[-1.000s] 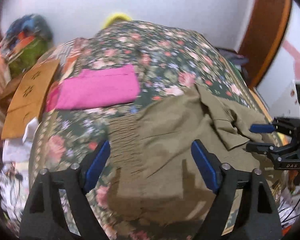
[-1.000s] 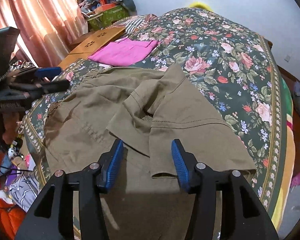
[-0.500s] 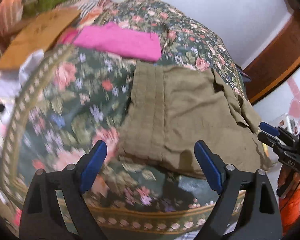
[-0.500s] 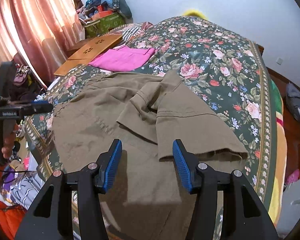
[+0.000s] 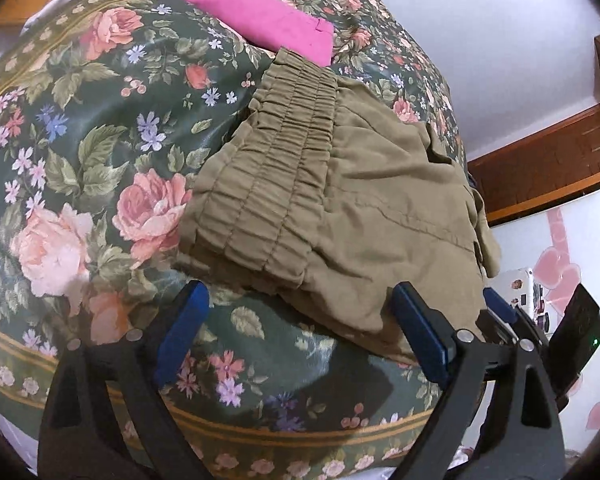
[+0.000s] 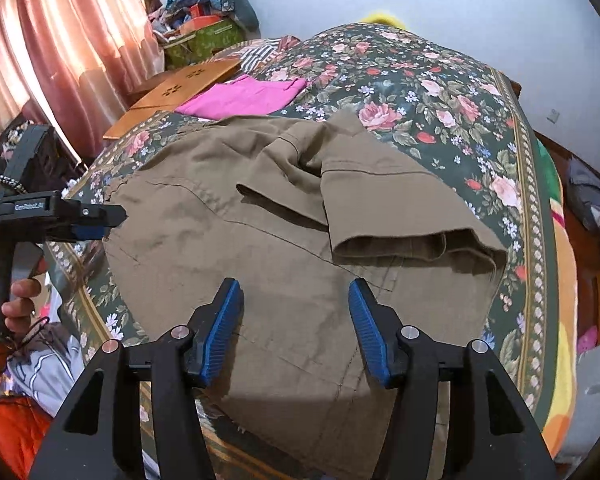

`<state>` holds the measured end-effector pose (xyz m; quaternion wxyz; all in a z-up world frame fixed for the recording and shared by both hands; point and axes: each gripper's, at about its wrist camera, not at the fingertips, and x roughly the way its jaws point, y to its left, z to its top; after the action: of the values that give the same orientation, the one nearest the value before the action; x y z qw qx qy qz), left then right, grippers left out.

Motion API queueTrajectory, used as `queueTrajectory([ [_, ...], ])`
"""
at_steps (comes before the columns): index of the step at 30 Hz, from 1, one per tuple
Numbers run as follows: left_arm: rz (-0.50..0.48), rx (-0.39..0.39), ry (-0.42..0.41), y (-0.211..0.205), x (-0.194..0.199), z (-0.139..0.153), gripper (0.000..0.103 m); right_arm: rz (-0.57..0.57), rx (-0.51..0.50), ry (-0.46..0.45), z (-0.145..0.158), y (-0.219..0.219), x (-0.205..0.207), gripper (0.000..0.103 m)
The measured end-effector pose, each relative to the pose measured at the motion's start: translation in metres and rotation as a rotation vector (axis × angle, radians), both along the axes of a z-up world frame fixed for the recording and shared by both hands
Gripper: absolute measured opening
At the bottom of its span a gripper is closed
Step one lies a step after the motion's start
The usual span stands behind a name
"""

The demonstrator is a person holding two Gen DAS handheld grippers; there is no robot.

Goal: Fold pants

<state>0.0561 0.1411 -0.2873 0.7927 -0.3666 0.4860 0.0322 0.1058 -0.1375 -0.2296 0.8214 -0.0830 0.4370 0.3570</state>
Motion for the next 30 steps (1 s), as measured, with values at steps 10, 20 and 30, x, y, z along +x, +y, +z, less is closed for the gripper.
queueTrajectory([
  [10, 0.071, -0.041, -0.006, 0.017, 0.029, -0.008, 0.094, 0.004, 0.015, 0.002, -0.005, -0.001, -0.002, 0.053],
  [20, 0.070, 0.163, -0.028, 0.006, 0.040, 0.012, 0.064, -0.008, 0.039, 0.007, -0.006, -0.004, -0.003, 0.053],
  [30, 0.041, 0.375, -0.103, -0.012, 0.039, 0.050, 0.038, -0.015, 0.047, 0.018, -0.005, -0.006, -0.001, 0.054],
])
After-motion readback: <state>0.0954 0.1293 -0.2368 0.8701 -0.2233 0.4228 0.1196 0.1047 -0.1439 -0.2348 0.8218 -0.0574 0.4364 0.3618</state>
